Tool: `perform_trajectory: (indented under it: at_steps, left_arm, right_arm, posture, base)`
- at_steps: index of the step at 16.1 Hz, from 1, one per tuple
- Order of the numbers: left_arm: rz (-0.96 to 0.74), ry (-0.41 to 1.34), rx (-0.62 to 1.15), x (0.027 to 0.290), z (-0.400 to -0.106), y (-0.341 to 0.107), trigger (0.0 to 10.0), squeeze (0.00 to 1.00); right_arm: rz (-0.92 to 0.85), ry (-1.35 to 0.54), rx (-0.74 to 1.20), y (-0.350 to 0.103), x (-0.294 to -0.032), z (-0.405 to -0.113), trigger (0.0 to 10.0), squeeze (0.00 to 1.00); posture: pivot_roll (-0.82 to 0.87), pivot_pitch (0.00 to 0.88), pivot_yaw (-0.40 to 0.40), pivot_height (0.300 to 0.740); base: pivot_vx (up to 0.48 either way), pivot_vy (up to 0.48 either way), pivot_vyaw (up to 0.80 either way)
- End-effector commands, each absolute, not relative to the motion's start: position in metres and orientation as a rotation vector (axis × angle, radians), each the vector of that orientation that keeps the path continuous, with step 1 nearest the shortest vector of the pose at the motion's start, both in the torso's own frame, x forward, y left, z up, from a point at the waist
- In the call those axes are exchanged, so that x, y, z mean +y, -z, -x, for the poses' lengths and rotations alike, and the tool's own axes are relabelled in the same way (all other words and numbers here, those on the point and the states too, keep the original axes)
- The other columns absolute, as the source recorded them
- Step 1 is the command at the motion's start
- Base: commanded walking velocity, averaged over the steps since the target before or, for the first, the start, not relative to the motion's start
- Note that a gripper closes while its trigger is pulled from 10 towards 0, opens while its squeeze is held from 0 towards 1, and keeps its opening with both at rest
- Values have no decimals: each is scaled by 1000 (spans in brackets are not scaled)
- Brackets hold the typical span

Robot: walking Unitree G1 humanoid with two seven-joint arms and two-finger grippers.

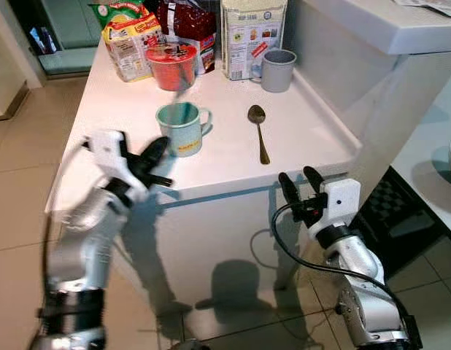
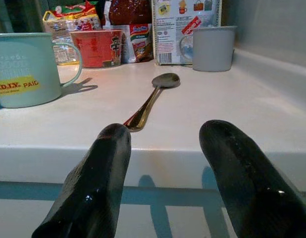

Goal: Setting the table

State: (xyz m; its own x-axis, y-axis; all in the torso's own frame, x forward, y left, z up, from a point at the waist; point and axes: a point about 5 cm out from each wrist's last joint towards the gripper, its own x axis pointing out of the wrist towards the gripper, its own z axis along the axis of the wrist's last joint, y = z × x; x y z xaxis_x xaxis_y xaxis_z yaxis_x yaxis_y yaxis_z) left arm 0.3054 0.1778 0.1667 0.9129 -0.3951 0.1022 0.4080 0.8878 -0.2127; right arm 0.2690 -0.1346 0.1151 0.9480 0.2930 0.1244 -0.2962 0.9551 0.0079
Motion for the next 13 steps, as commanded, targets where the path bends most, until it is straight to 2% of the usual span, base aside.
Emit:
perform_trajectory:
  at_steps: [1, 3, 4, 6, 9, 11, 13]
  left_arm:
    - [241, 421, -72, 174, -303, -173, 0, 745]
    - [253, 429, -75, 172, -300, -173, 0, 682]
    - [252, 425, -72, 174, -299, -173, 0, 0]
    - [224, 375, -73, 186, -295, -167, 0, 0]
    - [171, 265, 6, 233, -273, -131, 0, 0]
    - [169, 234, 19, 244, -266, -126, 0, 0]
    - [174, 252, -8, 237, -265, -131, 0, 0]
  right_arm:
    - [-31, -288, -137, -120, -136, -268, 10000, 0]
    - [-28, -280, -146, -122, -137, -267, 10000, 0]
    - [-24, -278, -149, -122, -137, -267, 10000, 0]
    - [-17, -278, -151, -122, -136, -266, 10000, 0]
    - [13, -285, -106, -108, -142, -261, 10000, 0]
    - [35, -287, -80, -101, -149, -260, 10000, 0]
    - [52, -300, -44, -93, -156, -260, 10000, 0]
  posture:
    - [54, 0, 77, 740]
    - [53, 0, 78, 740]
    - [53, 0, 78, 740]
    - [52, 0, 78, 740]
    - [64, 0, 65, 740]
    - [68, 0, 58, 740]
    - [74, 0, 47, 740]
  base:
    - [0, 0, 0]
    - [0, 0, 0]
    - [0, 0, 0]
    - [0, 0, 0]
    - [0, 0, 0]
    - [0, 0, 0]
    - [0, 0, 0]
